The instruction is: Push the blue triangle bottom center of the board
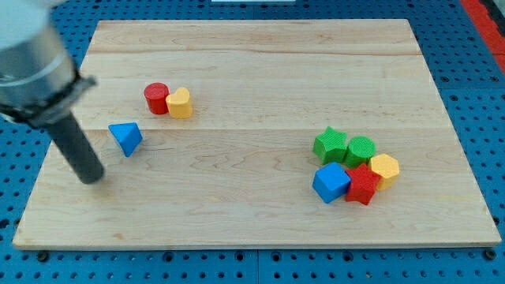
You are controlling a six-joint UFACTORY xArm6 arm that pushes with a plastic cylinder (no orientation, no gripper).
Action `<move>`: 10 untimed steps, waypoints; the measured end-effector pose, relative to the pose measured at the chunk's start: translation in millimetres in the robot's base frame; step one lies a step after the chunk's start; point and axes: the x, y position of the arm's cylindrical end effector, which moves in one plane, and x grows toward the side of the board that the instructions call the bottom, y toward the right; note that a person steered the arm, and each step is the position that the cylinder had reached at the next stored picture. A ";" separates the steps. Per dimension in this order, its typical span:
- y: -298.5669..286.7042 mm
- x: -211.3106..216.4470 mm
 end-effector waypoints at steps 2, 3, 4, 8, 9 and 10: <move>82.5 -71.7; 53.9 -62.2; -8.9 -58.6; 153.3 -10.7; 151.0 -3.5; 177.6 3.7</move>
